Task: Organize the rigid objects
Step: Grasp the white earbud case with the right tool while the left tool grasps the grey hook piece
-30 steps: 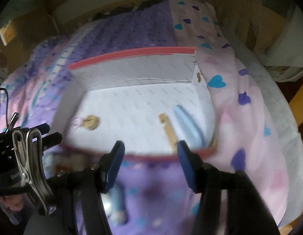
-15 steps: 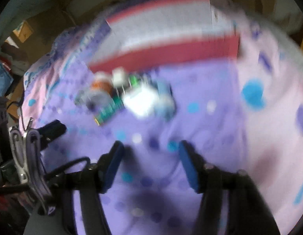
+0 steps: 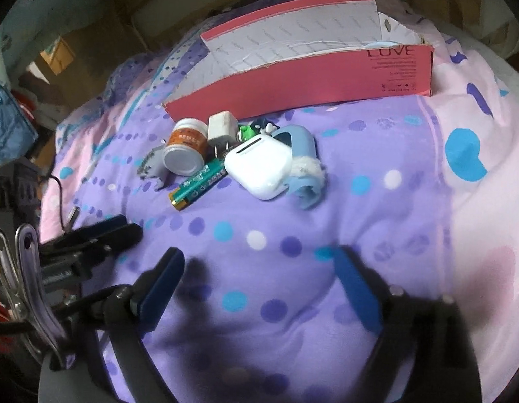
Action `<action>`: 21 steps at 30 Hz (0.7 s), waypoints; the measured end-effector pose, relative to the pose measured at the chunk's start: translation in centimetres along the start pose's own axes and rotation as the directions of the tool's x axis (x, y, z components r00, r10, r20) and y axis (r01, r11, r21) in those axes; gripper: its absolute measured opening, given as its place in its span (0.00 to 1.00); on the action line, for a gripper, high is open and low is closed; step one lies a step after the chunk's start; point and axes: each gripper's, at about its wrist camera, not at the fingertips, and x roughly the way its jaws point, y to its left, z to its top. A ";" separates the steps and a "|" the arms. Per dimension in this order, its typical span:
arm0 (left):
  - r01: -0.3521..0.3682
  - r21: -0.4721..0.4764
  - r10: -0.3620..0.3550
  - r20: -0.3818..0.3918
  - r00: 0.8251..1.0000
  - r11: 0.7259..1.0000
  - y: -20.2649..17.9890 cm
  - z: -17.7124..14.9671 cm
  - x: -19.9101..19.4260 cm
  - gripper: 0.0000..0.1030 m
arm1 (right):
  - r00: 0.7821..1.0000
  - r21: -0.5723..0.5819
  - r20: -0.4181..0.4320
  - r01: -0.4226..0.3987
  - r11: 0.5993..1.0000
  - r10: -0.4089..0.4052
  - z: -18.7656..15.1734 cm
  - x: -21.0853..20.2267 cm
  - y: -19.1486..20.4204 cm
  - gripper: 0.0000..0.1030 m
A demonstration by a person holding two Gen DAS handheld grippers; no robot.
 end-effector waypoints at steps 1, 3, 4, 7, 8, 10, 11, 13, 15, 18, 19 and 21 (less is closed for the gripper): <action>-0.002 -0.018 0.002 0.019 1.000 1.000 0.1 0.0 -0.4 0.65 | 1.000 0.010 0.003 -0.011 1.000 0.011 0.1 -0.1 -0.2 0.90; -0.008 -0.031 0.010 0.083 0.997 0.999 -0.1 0.2 -1.8 0.64 | 0.999 0.027 0.009 -0.032 0.999 0.031 0.1 -0.2 -0.4 0.90; -0.003 -0.027 0.006 0.119 0.993 1.000 -0.4 0.5 -2.4 0.64 | 0.999 0.031 0.011 -0.036 0.999 0.036 0.1 -0.2 -0.4 0.90; 0.015 0.006 -0.016 0.175 0.984 1.000 -1.8 1.8 -3.7 0.64 | 0.999 0.031 0.012 -0.036 0.999 0.036 0.1 -0.2 -0.3 0.90; 0.029 0.015 -0.031 0.172 0.985 0.999 -2.4 2.7 -3.5 0.64 | 0.999 0.032 0.012 -0.037 0.999 0.036 0.1 -0.2 -0.4 0.90; 0.060 0.017 -0.062 0.145 0.987 0.998 -3.1 3.8 -2.5 0.61 | 0.999 0.035 0.015 -0.041 0.999 0.041 0.1 -0.2 -0.4 0.90; 0.077 0.012 -0.078 0.127 0.989 0.997 -3.6 4.4 -1.6 0.58 | 0.999 0.046 0.024 -0.048 0.998 0.047 0.1 -0.3 -0.5 0.89; 0.091 -0.009 -0.090 0.099 0.991 0.996 -4.3 5.4 0.4 0.55 | 0.997 0.080 0.050 -0.055 0.995 0.051 0.0 -0.8 -1.2 0.83; 0.086 -0.025 -0.084 0.077 0.993 0.996 -4.7 6.0 2.0 0.54 | 0.994 0.157 0.097 -0.058 0.986 0.043 -0.1 -1.4 -2.4 0.73; 0.013 -0.024 -0.012 0.073 0.997 1.000 -5.0 6.5 3.7 0.54 | 0.989 0.239 0.139 -0.078 0.968 0.045 -0.1 -1.7 -3.8 0.61; 0.006 -0.017 -0.005 0.065 0.998 1.000 -5.0 6.6 4.3 0.54 | 0.988 0.252 0.146 -0.079 0.965 0.043 -0.1 -1.8 -4.1 0.59; -0.003 -0.011 0.003 0.038 0.999 1.000 -4.8 6.5 5.5 0.53 | 0.990 0.250 0.138 -0.070 0.966 0.036 0.1 -1.6 -4.0 0.59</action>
